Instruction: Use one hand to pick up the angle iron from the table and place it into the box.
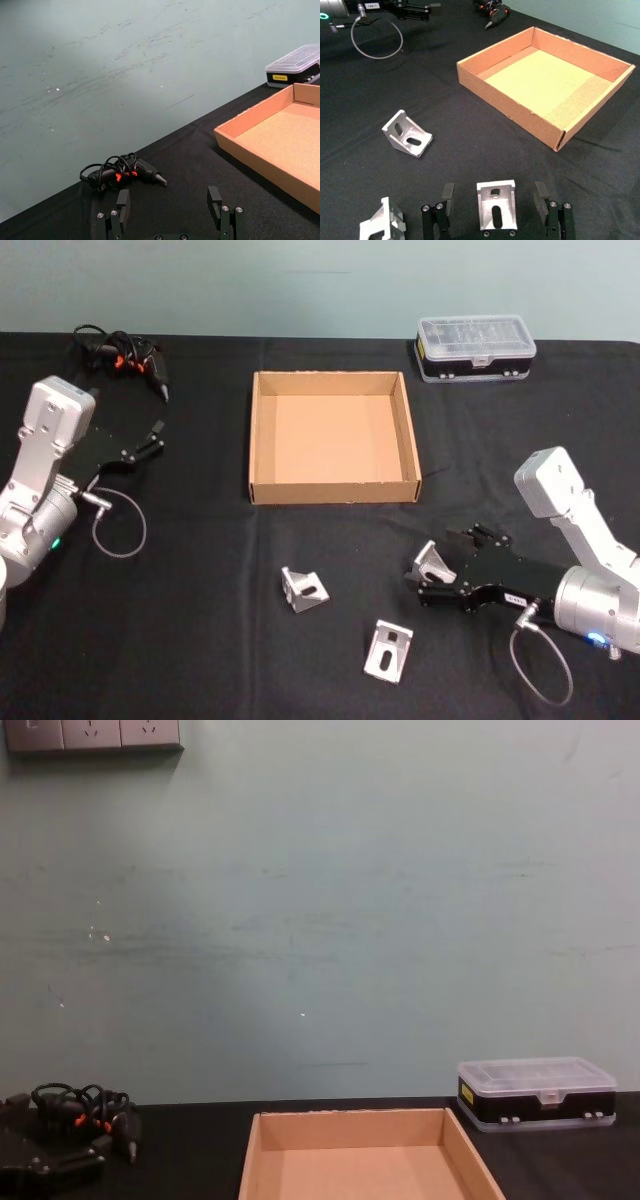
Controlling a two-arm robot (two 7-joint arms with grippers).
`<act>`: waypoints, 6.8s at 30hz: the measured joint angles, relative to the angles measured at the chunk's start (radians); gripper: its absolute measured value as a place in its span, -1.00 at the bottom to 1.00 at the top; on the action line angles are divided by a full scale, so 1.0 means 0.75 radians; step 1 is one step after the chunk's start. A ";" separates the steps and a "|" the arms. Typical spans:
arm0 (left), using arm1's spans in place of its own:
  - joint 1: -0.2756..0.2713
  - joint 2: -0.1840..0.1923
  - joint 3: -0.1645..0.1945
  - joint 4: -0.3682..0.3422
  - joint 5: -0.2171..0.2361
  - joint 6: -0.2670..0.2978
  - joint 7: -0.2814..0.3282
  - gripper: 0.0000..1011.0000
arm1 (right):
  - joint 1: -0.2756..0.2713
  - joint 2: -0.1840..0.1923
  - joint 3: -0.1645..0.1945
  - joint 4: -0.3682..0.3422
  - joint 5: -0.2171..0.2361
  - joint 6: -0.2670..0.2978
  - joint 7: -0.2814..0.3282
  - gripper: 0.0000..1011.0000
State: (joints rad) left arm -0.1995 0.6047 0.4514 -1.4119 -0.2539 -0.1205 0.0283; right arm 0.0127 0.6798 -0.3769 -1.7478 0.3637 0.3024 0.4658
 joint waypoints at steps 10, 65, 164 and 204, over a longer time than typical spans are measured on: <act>0.000 0.000 0.000 0.000 0.000 0.000 0.000 1.00 | 0.056 -0.029 -0.044 0.054 -0.016 0.011 0.016 0.98; 0.000 0.000 0.000 0.000 0.000 0.000 0.000 1.00 | 0.077 -0.064 -0.066 0.101 -0.082 -0.016 0.018 -0.11; 0.000 0.000 0.000 0.000 0.000 0.000 0.000 1.00 | 0.625 -0.565 -0.123 0.705 -0.408 0.008 -0.126 -0.11; 0.000 0.000 0.000 0.000 0.000 0.000 0.000 1.00 | 0.569 -0.559 -0.073 0.583 -0.449 -0.012 -0.103 0.99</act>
State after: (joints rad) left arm -0.1995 0.6047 0.4514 -1.4120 -0.2539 -0.1205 0.0283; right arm 0.4391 0.2606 -0.4320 -1.3109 0.0272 0.2935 0.3886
